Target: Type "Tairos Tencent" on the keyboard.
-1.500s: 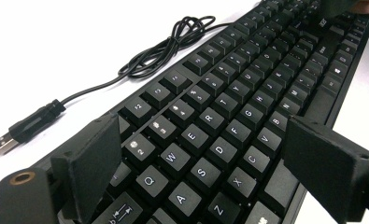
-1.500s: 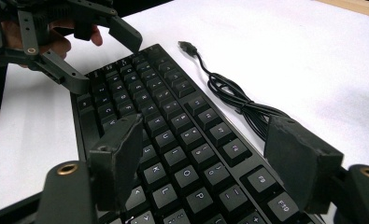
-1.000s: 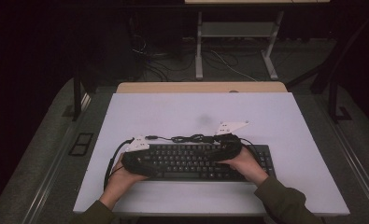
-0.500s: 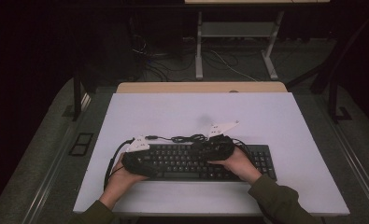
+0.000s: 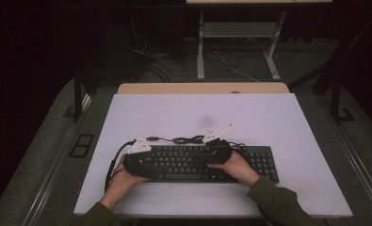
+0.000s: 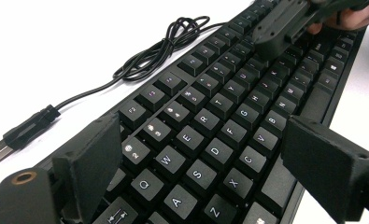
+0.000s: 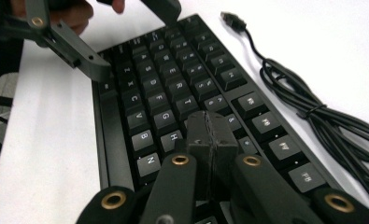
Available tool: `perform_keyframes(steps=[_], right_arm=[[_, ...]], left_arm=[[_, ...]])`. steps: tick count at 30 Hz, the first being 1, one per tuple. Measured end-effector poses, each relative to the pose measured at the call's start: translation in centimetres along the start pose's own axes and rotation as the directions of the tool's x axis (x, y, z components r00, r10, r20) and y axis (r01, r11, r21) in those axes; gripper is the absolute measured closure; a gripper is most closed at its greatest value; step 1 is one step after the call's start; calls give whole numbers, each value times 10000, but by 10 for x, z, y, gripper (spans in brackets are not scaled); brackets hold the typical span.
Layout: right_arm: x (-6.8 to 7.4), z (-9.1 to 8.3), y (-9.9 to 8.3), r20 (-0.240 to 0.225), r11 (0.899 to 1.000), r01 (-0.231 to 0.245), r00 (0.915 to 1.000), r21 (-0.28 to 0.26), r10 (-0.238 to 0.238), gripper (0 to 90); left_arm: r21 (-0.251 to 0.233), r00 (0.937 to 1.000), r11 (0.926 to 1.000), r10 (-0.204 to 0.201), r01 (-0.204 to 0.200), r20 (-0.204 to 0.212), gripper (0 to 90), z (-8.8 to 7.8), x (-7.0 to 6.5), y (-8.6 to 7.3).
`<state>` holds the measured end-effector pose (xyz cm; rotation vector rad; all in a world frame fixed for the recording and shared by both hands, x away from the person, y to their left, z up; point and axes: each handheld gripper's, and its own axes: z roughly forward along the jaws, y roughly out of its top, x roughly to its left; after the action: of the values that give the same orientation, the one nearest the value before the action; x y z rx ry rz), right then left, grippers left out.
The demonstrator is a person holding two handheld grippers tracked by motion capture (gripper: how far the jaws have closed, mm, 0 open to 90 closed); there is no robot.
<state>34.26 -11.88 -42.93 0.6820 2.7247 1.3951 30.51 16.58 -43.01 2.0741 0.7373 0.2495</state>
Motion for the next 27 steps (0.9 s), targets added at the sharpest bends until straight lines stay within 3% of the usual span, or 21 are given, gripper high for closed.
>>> perform_keyframes(steps=[27], right_arm=[[-4, 5, -6, 355, 9977, 19, 9994, 682, -43, 892]], left_arm=[[28, 10000, 10000, 43, -43, 4, 120, 0, 0, 0]])
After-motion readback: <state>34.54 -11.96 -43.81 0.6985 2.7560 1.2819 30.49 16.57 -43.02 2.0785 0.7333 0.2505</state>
